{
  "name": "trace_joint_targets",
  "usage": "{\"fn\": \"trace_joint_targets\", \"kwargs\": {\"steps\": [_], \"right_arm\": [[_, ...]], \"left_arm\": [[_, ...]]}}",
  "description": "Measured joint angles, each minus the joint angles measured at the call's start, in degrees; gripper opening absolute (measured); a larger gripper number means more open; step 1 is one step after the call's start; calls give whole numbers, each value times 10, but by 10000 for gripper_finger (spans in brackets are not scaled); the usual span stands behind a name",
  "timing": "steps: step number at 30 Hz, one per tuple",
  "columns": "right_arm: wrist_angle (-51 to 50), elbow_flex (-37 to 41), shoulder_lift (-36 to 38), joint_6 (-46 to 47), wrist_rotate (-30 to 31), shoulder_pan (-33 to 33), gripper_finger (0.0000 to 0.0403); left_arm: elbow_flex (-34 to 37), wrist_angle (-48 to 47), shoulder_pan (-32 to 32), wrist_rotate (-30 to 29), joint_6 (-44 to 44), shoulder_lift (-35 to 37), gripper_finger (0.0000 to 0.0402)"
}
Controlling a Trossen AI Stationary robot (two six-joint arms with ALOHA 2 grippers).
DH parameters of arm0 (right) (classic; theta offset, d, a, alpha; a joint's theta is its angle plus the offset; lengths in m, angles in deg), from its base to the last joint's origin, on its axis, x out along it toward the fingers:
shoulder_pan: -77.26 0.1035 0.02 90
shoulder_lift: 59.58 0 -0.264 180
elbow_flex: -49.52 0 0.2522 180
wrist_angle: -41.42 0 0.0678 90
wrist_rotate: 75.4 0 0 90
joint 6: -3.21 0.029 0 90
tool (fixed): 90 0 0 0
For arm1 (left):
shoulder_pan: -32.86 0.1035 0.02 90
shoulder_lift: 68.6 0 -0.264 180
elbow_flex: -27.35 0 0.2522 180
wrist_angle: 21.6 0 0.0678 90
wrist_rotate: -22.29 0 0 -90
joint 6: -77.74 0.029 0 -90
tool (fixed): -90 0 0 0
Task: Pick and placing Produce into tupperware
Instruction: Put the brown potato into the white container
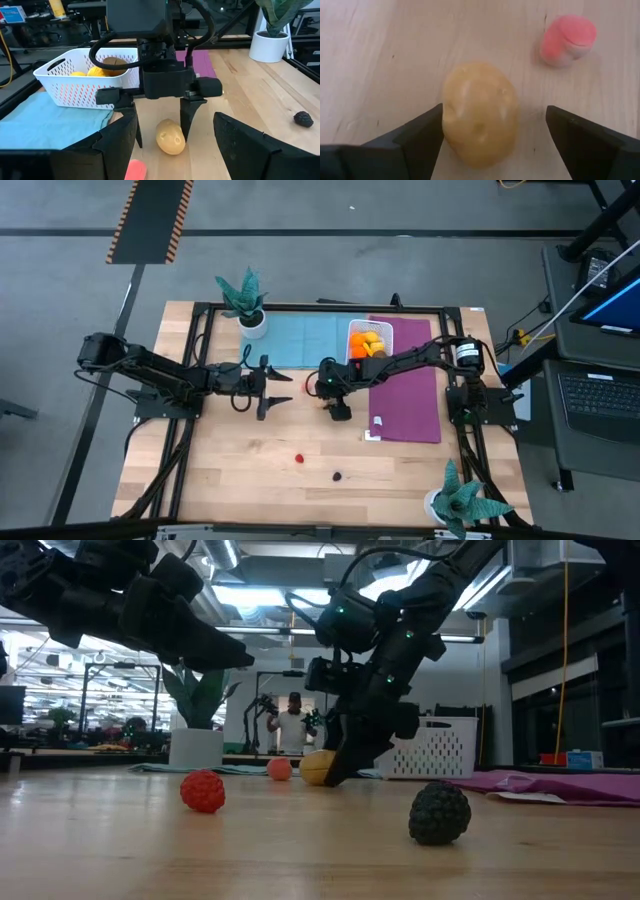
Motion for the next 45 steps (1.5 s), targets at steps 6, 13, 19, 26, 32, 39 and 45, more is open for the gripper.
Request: {"fn": "trace_joint_targets", "kwargs": {"steps": [6,13,19,26,32,39,45], "right_arm": [[11,2,0,-3,2,0,338],[14,3,-1,-4,-11,0,282],[17,3,-2,11,-13,0,189],[20,3,-1,27,-11,0,189],[14,4,38,28,7,-3,189],[-40,4,147,21,18,-5,189],[-10,89,263,27,39,-26,189]], "left_arm": [[0,-3,0,0,0,0,257],[0,-3,0,0,0,0,257],[0,-3,0,0,0,0,257],[0,-3,0,0,0,0,257],[0,-2,0,0,0,0,257],[0,-4,0,0,0,0,257],[0,-2,0,0,0,0,257]]}}
